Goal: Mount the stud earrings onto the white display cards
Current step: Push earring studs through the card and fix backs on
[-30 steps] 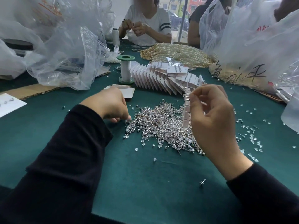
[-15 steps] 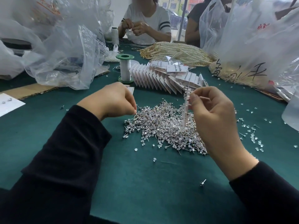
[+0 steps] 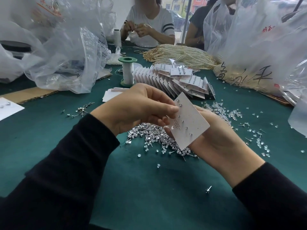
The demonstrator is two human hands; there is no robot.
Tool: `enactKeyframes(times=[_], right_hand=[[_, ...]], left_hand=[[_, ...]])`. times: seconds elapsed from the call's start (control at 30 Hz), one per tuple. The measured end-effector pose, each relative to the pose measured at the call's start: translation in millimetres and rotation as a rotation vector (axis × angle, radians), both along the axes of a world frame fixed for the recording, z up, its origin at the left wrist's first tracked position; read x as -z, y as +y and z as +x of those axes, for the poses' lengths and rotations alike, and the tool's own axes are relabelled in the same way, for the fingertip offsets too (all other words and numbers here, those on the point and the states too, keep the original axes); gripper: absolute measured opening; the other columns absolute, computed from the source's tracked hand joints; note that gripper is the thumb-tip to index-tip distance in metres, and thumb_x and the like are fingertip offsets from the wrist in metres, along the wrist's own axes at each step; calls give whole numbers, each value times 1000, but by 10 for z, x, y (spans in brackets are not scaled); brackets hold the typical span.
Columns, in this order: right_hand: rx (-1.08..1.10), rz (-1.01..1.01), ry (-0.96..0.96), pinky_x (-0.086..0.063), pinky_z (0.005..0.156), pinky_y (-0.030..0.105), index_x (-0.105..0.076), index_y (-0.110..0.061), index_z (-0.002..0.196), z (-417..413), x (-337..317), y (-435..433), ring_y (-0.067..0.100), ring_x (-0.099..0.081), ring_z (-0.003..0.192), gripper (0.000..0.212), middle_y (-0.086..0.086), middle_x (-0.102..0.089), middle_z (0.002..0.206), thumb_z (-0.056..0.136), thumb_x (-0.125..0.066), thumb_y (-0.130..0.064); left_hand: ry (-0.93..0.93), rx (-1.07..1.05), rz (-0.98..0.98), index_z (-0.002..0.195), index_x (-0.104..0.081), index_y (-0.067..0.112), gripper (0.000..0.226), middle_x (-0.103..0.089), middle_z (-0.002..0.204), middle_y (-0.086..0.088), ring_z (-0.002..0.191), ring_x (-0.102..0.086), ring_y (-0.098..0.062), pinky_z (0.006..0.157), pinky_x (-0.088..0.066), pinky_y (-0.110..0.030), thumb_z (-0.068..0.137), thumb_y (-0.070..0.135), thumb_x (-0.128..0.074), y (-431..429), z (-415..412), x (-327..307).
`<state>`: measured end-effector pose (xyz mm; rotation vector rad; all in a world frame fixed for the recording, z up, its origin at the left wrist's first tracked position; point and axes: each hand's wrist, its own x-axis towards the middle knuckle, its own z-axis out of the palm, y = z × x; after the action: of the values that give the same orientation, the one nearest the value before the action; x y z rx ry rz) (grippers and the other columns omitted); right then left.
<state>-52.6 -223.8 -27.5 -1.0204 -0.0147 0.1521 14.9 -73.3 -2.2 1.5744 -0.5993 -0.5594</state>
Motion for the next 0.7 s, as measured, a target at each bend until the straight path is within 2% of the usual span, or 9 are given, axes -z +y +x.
enactKeyframes(times=[0.13, 0.3, 0.47, 0.57, 0.63, 0.7], right_hand=[[113, -61, 1, -53, 61, 35, -52, 6, 116, 3, 16, 8, 23, -60, 63, 48, 15, -60, 77, 70, -58, -7], [214, -85, 10, -55, 55, 32, -55, -1, 100, 0, 20, 10, 21, -58, 57, 15, 12, -59, 70, 85, -53, -1], [281, -136, 7, -53, 53, 31, -57, -4, 85, -3, 70, 66, 19, -56, 54, 3, 10, -59, 65, 83, -56, -2], [319, -158, -13, -51, 54, 32, -56, -8, 76, -3, 71, 85, 16, -55, 52, 11, 6, -59, 60, 85, -56, -3], [320, -130, -1, -55, 51, 32, -57, -6, 79, 0, 43, 65, 18, -59, 55, 10, 9, -61, 67, 87, -53, -1], [321, -84, 19, -58, 52, 34, -56, -2, 90, 4, 5, 22, 23, -60, 63, 9, 14, -61, 78, 90, -47, 1]], left_hand=[[43, 23, -23, 74, -73, 1, 22, -72, 69, -11, 55, -66, -13, 54, -55, -19, 57, 14, -73, -18, -1, 12], [37, 42, 6, 80, -71, -3, 26, -73, 74, -13, 66, -71, -20, 60, -56, -22, 55, 4, -72, -27, -13, 8], [-151, -26, 71, 75, -71, -2, 11, -71, 65, -10, 59, -68, -21, 58, -57, -25, 64, -6, -73, -116, -61, 75], [-166, -21, 53, 75, -69, -3, 8, -71, 67, -15, 61, -68, -26, 59, -59, -29, 68, -8, -71, -127, -61, 93], [-191, -23, 100, 75, -70, 0, 7, -71, 63, -9, 58, -68, -20, 54, -55, -23, 69, -3, -72, -67, -28, 68], [-239, 8, 256, 76, -72, 5, 7, -69, 59, -3, 52, -62, -9, 49, -50, -16, 69, 5, -75, 20, 7, 29]])
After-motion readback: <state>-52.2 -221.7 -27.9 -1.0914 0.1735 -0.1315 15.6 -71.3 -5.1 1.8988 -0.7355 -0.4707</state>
